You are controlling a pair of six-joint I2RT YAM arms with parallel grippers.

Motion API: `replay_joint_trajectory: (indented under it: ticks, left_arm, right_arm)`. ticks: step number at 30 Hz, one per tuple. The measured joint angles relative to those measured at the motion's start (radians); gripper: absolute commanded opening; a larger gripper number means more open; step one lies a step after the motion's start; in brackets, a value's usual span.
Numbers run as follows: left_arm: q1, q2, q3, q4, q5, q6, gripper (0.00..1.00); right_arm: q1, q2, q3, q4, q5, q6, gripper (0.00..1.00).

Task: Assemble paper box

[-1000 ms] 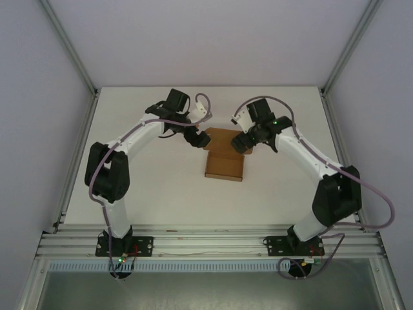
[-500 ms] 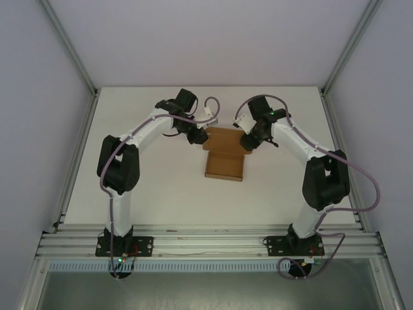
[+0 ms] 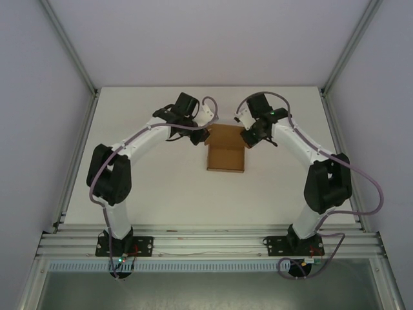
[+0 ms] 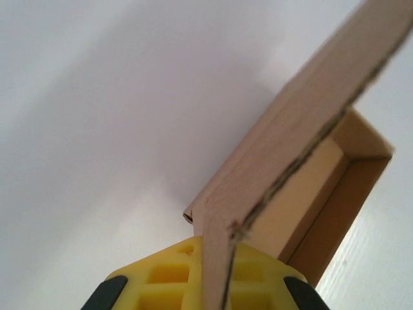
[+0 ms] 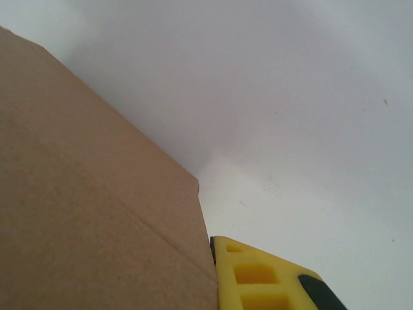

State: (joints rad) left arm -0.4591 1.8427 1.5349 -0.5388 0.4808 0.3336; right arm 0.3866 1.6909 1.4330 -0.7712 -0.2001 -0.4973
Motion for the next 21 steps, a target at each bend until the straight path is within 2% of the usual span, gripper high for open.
replay_joint_trajectory:
  ticks: [7, 11, 16, 21]
  left_arm:
    - [-0.039, -0.023, -0.031, 0.108, -0.186, -0.258, 0.0]
    - [-0.066, -0.018, -0.051, 0.156, -0.262, -0.388, 0.0]
    - [-0.078, 0.006, -0.079, 0.216, -0.283, -0.517, 0.0]
    - [-0.078, 0.042, -0.079, 0.272, -0.288, -0.605, 0.0]
  right_arm:
    - [0.068, 0.005, 0.031, 0.023, 0.142, 0.372, 0.12]
    - [0.077, 0.029, 0.026, 0.069, 0.179, 0.61, 0.12]
    - [0.077, 0.039, -0.004, 0.129, 0.183, 0.805, 0.11]
    - [0.084, 0.055, -0.011, 0.15, 0.217, 0.9, 0.1]
